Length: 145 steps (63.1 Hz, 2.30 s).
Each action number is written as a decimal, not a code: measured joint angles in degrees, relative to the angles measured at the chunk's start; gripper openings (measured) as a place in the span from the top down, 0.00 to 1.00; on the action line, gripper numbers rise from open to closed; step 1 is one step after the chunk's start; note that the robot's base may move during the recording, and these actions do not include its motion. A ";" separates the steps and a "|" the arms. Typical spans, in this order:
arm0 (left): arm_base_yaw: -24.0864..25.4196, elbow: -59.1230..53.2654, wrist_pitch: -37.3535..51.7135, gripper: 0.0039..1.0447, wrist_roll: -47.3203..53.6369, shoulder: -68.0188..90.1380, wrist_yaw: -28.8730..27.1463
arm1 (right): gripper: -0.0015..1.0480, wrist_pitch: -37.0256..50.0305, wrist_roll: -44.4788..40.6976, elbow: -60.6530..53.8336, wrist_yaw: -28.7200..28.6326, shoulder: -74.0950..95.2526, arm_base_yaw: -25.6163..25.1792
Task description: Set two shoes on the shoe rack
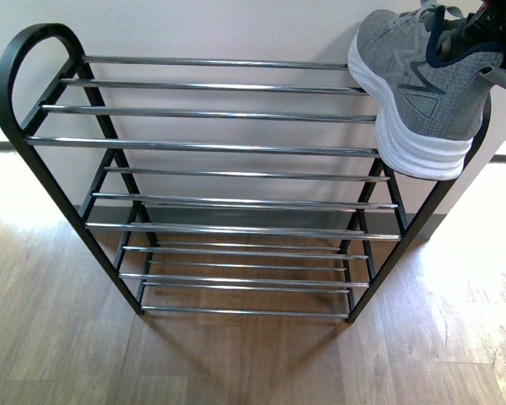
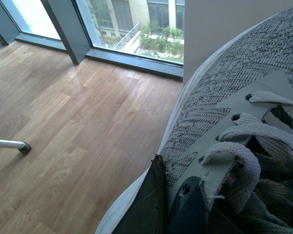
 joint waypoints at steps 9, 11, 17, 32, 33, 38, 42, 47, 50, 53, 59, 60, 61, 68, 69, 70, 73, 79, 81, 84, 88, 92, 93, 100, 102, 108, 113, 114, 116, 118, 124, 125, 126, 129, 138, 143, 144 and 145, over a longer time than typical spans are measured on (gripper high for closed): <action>0.00 0.00 0.00 0.99 0.00 0.00 -0.02 | 0.99 2.01 1.16 -0.17 0.61 0.02 0.24; 0.00 0.00 0.00 0.99 0.00 0.00 -0.02 | 0.99 2.40 1.18 -0.17 0.57 0.04 0.24; 0.00 0.00 0.00 0.99 0.00 0.00 0.02 | 0.99 2.51 1.16 -0.15 0.87 0.07 0.22; 0.00 0.00 0.00 0.99 0.02 0.00 0.00 | 0.83 4.31 -1.05 -0.15 -0.11 0.33 0.39; 0.00 0.00 0.00 0.99 0.00 0.00 0.00 | 0.82 4.46 -1.11 -0.15 -0.15 0.28 0.39; 0.00 0.00 0.00 0.99 0.00 0.00 -0.02 | 0.67 4.85 -1.25 -0.17 -1.75 -0.44 0.42; 0.00 0.00 0.00 0.99 0.00 0.00 0.00 | 0.57 3.98 -1.55 -0.61 -2.25 -1.62 0.42; 0.00 0.00 0.00 0.99 0.00 0.00 0.00 | 0.36 -0.70 -3.26 -2.62 -2.58 -6.82 0.11; 0.00 0.00 0.00 0.99 0.00 0.00 0.00 | 0.30 -1.46 -4.74 -3.87 -1.88 -9.38 -0.28; 0.00 0.00 0.00 0.99 0.00 0.00 -0.02 | 0.23 -1.70 -7.10 -5.25 -0.98 -12.17 -0.87; 0.00 0.00 0.00 0.99 0.00 0.00 0.00 | 0.09 1.73 -15.56 -9.09 2.80 -19.10 -3.15; 0.00 0.00 0.00 0.99 0.00 0.00 0.00 | 0.07 2.75 -18.08 -9.92 3.10 -20.48 -3.61; 0.00 0.00 0.00 0.99 0.00 0.00 0.00 | 0.07 3.06 -19.04 -10.21 3.26 -21.03 -3.82; 0.00 0.00 0.00 0.99 0.00 0.00 -0.02 | 0.17 14.73 -29.11 -14.78 -3.45 -24.52 -6.23; 0.00 0.00 0.00 0.99 0.00 0.00 0.00 | 0.18 17.07 -30.12 -15.74 -4.90 -24.70 -6.38; 0.00 0.00 0.00 0.99 0.00 0.00 0.02 | 0.22 21.51 -32.02 -17.81 -7.50 -25.03 -6.67; 0.00 0.00 0.00 0.99 0.00 0.00 0.07 | 0.28 28.89 -34.99 -22.03 -11.17 -25.62 -6.93; 0.00 0.00 0.00 0.99 0.00 0.00 0.04 | 0.42 37.55 -38.42 -29.22 -13.84 -27.58 -7.19; 0.00 0.00 0.00 0.99 0.00 0.00 -0.04 | 0.48 39.28 -39.30 -31.76 -14.10 -29.07 -7.50; 0.00 0.00 0.00 0.99 0.00 0.00 -0.11 | 0.55 40.35 -39.87 -33.90 -14.16 -30.75 -8.02; 0.00 0.00 0.00 0.99 0.02 0.00 -0.04 | 0.70 41.64 -40.46 -38.03 -14.38 -34.16 -8.98; 0.00 0.00 0.00 0.99 0.00 0.00 0.07 | 0.84 42.01 -40.81 -41.44 -15.15 -36.57 -9.40; 0.00 0.00 0.00 0.99 0.00 0.00 0.07 | 0.87 42.05 -40.96 -42.18 -15.30 -37.11 -9.51; 0.00 0.00 0.00 0.99 0.00 0.00 -0.02 | 0.99 42.05 -41.38 -45.59 -18.71 -40.22 -11.80; 0.00 0.00 0.00 0.99 0.00 0.00 -0.02 | 0.99 42.05 -41.46 -46.18 -18.71 -40.87 -12.20; 0.00 0.00 0.00 0.99 0.00 0.00 -0.04 | 0.99 41.97 -41.46 -48.74 -18.53 -43.95 -13.14; 0.00 0.00 0.00 0.99 0.00 0.00 0.09 | 0.99 41.42 -41.46 -50.47 -18.75 -46.31 -13.14; 0.00 0.00 0.00 0.99 0.00 0.00 0.09 | 0.99 41.18 -41.46 -50.93 -18.75 -46.95 -13.14; 0.00 0.00 0.00 0.99 0.00 0.00 0.09 | 0.99 40.81 -41.48 -51.58 -18.75 -47.93 -13.14; 0.00 0.00 0.00 0.99 0.00 0.00 0.04 | 0.99 40.41 -41.48 -52.24 -18.75 -48.92 -13.14; 0.00 0.00 0.00 0.99 0.00 0.00 -0.09 | 0.99 38.93 -41.48 -53.83 -18.78 -52.00 -13.14; 0.00 0.00 0.00 0.99 0.00 0.00 -0.09 | 0.99 38.60 -41.48 -54.14 -18.75 -52.70 -13.14; 0.00 0.00 0.00 0.99 0.00 0.00 -0.09 | 0.99 38.23 -41.48 -54.47 -18.75 -53.42 -13.14; 0.00 0.00 0.00 0.99 0.00 0.00 -0.02 | 0.99 36.98 -41.48 -55.45 -18.75 -55.52 -13.14; 0.00 0.00 0.00 0.99 0.00 0.00 0.00 | 0.99 34.07 -41.51 -57.07 -18.75 -59.98 -13.14; 0.00 0.00 0.00 0.99 0.00 0.00 -0.02 | 0.99 32.15 -41.51 -57.79 -18.75 -62.73 -13.14; 0.00 0.00 0.00 0.99 0.00 0.00 0.00 | 0.99 32.44 -41.48 -58.23 -18.75 -62.86 -13.14; 0.00 0.00 0.00 0.99 0.00 0.00 -0.02 | 0.99 33.42 -41.51 -58.82 -18.75 -62.95 -13.14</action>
